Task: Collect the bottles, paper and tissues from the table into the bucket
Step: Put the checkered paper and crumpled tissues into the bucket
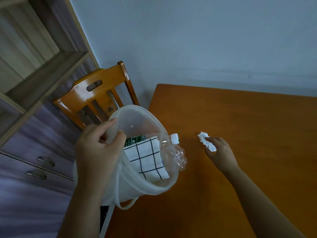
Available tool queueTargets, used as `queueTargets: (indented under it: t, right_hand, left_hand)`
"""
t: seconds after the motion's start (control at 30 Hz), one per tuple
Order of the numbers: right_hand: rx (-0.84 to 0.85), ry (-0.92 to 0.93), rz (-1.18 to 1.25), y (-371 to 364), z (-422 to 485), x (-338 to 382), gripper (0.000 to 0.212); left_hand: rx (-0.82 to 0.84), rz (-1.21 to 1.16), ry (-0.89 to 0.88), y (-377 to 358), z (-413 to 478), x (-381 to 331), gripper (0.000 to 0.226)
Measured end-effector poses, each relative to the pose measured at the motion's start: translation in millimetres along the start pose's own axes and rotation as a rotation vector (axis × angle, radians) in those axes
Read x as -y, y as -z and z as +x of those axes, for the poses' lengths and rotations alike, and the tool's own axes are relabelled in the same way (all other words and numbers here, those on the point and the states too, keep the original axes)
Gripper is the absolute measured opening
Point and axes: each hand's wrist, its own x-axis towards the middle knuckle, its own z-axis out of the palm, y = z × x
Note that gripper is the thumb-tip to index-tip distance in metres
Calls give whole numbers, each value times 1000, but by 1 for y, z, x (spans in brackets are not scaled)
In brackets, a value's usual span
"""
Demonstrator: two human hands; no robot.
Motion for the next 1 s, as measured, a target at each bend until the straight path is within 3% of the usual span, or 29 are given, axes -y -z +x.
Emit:
queueTargets:
  t: [0.37, 0.83, 1.0]
  right_hand:
    - [147, -199, -86, -43, 46, -51, 43]
    - [17, -188, 51, -50, -9, -49, 12]
    - [-81, -82, 84, -41, -36, -25, 12]
  left_hand:
    - [-2, 17, 30, -19, 15, 6, 36]
    - [-16, 13, -13, 4, -7, 3, 38]
    - [-41, -37, 41, 22, -28, 2, 34]
